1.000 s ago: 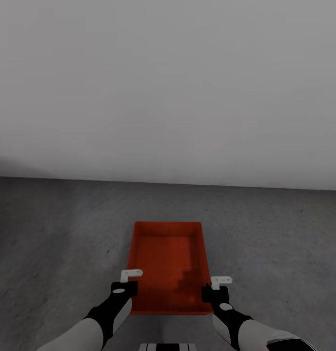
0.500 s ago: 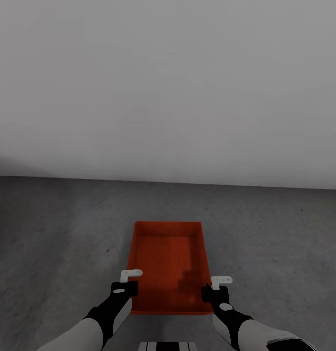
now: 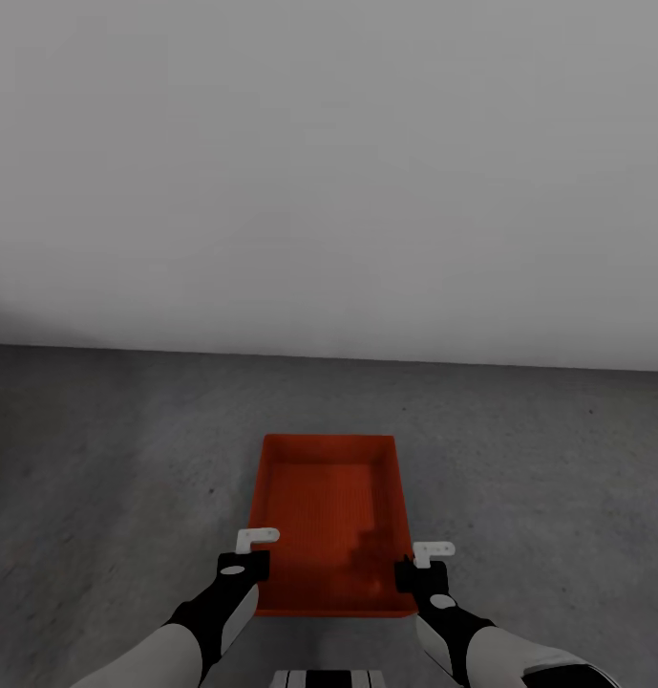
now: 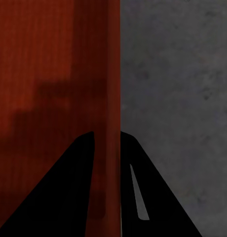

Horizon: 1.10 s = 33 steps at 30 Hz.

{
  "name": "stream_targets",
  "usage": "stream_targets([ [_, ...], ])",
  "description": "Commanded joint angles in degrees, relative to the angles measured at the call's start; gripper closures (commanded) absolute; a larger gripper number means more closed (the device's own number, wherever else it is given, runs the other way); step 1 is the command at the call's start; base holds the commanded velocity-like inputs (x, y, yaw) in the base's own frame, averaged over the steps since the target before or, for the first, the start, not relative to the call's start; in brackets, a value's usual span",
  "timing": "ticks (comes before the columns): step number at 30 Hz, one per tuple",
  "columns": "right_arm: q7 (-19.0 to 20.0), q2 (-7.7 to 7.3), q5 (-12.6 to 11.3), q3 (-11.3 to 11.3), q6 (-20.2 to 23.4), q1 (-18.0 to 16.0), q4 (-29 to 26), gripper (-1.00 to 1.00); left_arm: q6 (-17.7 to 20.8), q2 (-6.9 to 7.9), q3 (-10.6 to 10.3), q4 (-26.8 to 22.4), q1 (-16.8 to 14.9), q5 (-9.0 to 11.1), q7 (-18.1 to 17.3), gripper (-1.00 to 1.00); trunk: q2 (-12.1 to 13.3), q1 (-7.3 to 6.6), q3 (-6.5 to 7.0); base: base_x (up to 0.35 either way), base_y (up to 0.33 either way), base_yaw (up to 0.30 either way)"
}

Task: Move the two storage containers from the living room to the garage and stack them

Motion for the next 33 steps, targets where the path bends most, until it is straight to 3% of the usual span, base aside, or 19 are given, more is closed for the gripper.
stream_targets([
  [1,0.3,0.03,0.8,-3.2,0.1,0.0,0.0,1.00,-1.8,0.04,3.4,-0.3,0.0,0.5,0.8,1.00,0.0,-0.01,-0.04,0.000,0.000,0.000],
  [20,0.4,0.02,0.8,-3.2,0.1,0.0,0.0,1.00,-1.7,0.05,3.5,-0.3,0.0,0.6,0.8,1.00,0.0,-0.01,-0.04,0.000,0.000,0.000],
  [21,0.4,0.03,0.8,-3.2,0.1,0.0,0.0,-1.00,-1.5,0.05,3.5,-0.1,0.0,0.6,0.8,1.00,0.0,-0.01,-0.04,0.000,0.000,0.000],
  [22,0.4,0.03,0.8,-3.2,0.1,0.0,0.0,-1.00,-1.3,0.04,3.6,0.0,0.0,0.7,0.8,-1.00,0.0,-0.01,-0.04,0.000,0.000,0.000],
  [33,0.4,0.03,0.8,-3.2,0.1,0.0,0.0,-1.00,-1.4,0.04,3.4,-0.2,0.0,0.5,0.7,-1.00,0.0,-0.01,-0.04,0.000,0.000,0.000],
])
